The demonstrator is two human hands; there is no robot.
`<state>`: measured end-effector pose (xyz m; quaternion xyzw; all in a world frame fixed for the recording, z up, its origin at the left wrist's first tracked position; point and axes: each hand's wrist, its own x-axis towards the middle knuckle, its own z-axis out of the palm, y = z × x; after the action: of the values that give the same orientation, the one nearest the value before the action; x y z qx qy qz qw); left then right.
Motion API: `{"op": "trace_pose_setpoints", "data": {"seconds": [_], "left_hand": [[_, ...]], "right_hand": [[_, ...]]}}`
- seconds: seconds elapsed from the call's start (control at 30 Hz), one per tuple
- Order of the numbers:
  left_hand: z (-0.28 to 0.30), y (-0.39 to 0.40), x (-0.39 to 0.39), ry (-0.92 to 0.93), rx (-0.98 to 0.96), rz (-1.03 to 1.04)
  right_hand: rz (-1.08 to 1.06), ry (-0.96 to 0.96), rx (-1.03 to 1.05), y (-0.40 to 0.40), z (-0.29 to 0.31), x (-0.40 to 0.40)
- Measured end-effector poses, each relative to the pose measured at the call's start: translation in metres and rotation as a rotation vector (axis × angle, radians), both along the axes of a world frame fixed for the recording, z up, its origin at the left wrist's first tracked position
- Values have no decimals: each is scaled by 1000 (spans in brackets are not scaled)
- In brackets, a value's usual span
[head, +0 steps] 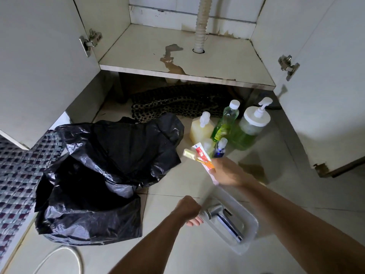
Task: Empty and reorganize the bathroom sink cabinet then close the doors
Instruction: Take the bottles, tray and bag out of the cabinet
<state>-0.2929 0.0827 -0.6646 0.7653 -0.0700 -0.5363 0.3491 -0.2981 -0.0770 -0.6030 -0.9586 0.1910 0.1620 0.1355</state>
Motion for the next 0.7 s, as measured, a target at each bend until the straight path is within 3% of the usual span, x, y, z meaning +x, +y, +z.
{"op": "trace_pose_setpoints", "data": {"seconds": [0.13, 0.23, 0.5, 0.7], "left_hand": [[2, -2, -1, 45, 21, -12], [3, -1, -3, 59, 40, 21], [9, -2, -11, 40, 53, 46], [6, -4, -9, 26, 60, 34]], "right_hand": [[159, 481, 61, -10, 23, -30], [154, 640, 59, -16, 18, -57], [171, 622, -68, -8, 3, -82], [63, 435, 161, -25, 12, -75]]}}
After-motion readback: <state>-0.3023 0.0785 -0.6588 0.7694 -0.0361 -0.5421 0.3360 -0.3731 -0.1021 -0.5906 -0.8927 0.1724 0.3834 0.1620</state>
